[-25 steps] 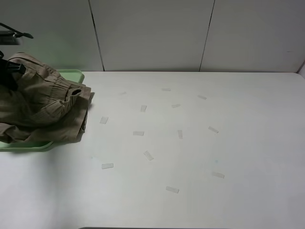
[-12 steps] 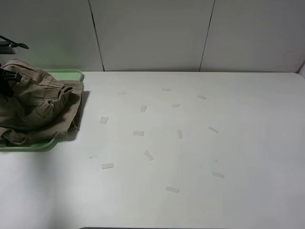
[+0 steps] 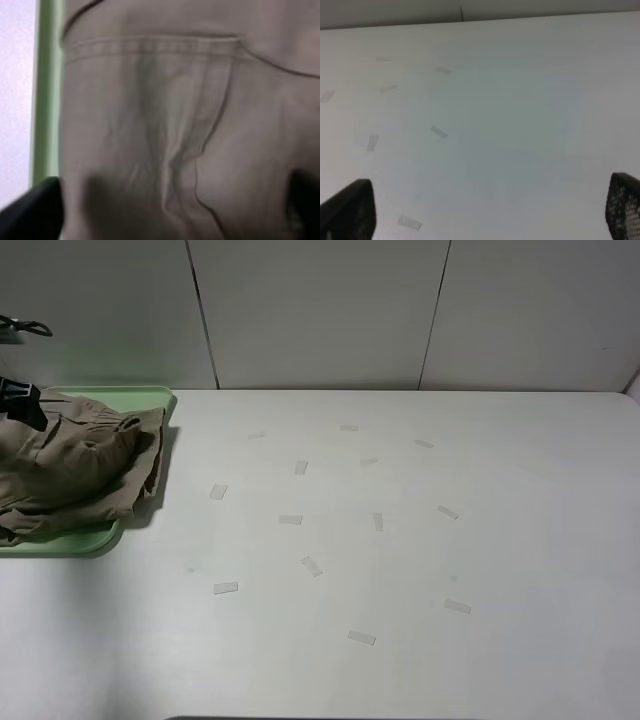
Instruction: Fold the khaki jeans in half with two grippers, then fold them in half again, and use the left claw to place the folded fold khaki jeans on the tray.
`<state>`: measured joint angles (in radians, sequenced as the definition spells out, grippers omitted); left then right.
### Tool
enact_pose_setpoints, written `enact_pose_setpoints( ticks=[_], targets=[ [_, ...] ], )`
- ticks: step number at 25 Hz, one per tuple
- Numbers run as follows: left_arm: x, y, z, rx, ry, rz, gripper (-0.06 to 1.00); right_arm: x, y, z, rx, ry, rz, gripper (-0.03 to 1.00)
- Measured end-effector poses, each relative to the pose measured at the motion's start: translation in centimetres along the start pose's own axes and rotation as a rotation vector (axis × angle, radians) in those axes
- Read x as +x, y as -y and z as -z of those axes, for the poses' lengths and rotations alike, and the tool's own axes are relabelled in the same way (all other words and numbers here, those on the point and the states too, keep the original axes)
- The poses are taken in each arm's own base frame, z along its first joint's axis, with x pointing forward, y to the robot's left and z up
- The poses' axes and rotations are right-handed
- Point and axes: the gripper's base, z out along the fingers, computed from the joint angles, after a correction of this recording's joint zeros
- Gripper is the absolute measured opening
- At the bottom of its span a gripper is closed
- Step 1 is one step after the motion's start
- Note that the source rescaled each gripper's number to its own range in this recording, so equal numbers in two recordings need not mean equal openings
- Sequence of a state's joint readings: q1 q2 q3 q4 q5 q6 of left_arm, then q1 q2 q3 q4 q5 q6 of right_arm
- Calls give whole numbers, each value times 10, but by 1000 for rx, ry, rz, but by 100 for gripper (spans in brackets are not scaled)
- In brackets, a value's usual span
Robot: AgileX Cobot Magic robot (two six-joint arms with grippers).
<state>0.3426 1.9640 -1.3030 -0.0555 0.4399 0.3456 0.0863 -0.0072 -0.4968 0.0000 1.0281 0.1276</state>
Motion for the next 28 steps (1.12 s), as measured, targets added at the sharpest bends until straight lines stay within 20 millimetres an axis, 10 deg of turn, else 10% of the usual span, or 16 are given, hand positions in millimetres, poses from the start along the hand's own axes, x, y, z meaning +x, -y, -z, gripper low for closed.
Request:
enact_pose_setpoints(
  ticks=[17, 28],
  targets=[
    [8, 17, 123, 117, -94, 25, 100, 0, 0, 0, 0, 0, 0, 100],
    [61, 37, 205, 120, -60, 1, 100, 0, 0, 0, 0, 0, 0, 100]
  ],
)
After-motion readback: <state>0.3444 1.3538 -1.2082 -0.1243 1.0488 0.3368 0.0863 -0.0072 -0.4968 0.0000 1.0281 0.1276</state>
